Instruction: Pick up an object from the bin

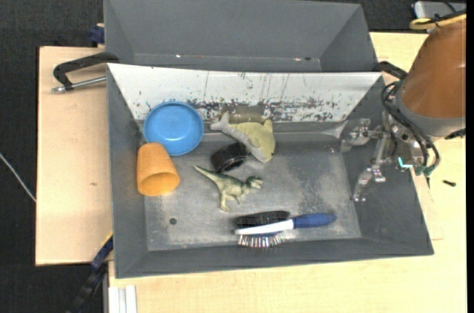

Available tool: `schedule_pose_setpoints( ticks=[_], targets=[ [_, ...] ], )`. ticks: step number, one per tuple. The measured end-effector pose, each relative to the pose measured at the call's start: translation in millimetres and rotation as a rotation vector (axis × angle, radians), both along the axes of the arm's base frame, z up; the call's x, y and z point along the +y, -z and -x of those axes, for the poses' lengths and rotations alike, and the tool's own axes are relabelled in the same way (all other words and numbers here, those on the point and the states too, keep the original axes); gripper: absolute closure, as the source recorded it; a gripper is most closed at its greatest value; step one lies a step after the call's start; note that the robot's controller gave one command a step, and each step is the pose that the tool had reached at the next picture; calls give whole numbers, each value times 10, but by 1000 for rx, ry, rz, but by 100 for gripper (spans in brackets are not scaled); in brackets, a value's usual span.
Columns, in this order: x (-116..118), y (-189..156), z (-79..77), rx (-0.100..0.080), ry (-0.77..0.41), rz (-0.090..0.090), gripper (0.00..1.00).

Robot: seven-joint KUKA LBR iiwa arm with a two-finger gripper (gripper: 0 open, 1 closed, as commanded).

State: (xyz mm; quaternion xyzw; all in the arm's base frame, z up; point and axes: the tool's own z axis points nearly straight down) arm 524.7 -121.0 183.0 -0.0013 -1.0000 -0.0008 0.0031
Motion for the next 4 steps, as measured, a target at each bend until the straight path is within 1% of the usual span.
schedule_pose_setpoints(
  ticks=[1,2,3,4],
  targets=[
    [662,587,301,-2,-330,-4,0],
    [721,1122,258,-11,-436,0,0],
    [718,1106,249,-14,-437,1,100],
    [308,-369,55,-17,-735,5,100]
  ],
)
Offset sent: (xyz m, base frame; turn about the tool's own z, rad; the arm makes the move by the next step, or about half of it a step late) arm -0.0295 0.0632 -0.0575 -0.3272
